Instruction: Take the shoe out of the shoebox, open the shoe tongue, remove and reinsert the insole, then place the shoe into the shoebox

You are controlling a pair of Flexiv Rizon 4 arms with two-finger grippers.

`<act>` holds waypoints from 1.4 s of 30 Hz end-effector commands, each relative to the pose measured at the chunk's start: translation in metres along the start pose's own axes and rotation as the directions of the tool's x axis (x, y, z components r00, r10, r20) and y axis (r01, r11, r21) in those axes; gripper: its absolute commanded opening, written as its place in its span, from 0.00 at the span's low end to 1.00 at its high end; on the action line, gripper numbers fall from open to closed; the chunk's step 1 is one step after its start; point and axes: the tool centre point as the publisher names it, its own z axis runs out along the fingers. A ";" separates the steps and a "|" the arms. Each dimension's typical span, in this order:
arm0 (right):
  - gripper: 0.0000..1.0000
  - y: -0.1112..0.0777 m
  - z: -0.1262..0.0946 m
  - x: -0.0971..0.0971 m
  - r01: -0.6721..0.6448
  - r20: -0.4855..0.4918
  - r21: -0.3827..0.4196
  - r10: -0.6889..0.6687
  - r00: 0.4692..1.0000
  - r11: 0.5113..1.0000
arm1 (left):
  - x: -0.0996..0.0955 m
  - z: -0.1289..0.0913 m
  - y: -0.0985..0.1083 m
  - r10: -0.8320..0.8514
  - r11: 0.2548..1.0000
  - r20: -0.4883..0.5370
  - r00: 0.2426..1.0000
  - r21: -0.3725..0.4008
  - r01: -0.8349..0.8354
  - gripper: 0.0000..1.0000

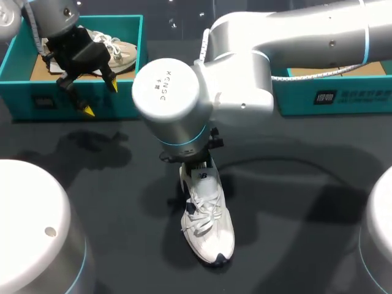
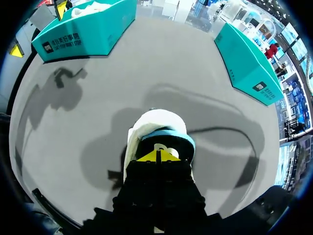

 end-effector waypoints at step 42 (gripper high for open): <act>0.00 -0.013 0.016 -0.015 -0.027 0.345 0.066 0.003 0.939 0.997 | 0.000 0.000 0.000 0.001 1.000 -0.002 1.000 -0.001 -0.001 1.00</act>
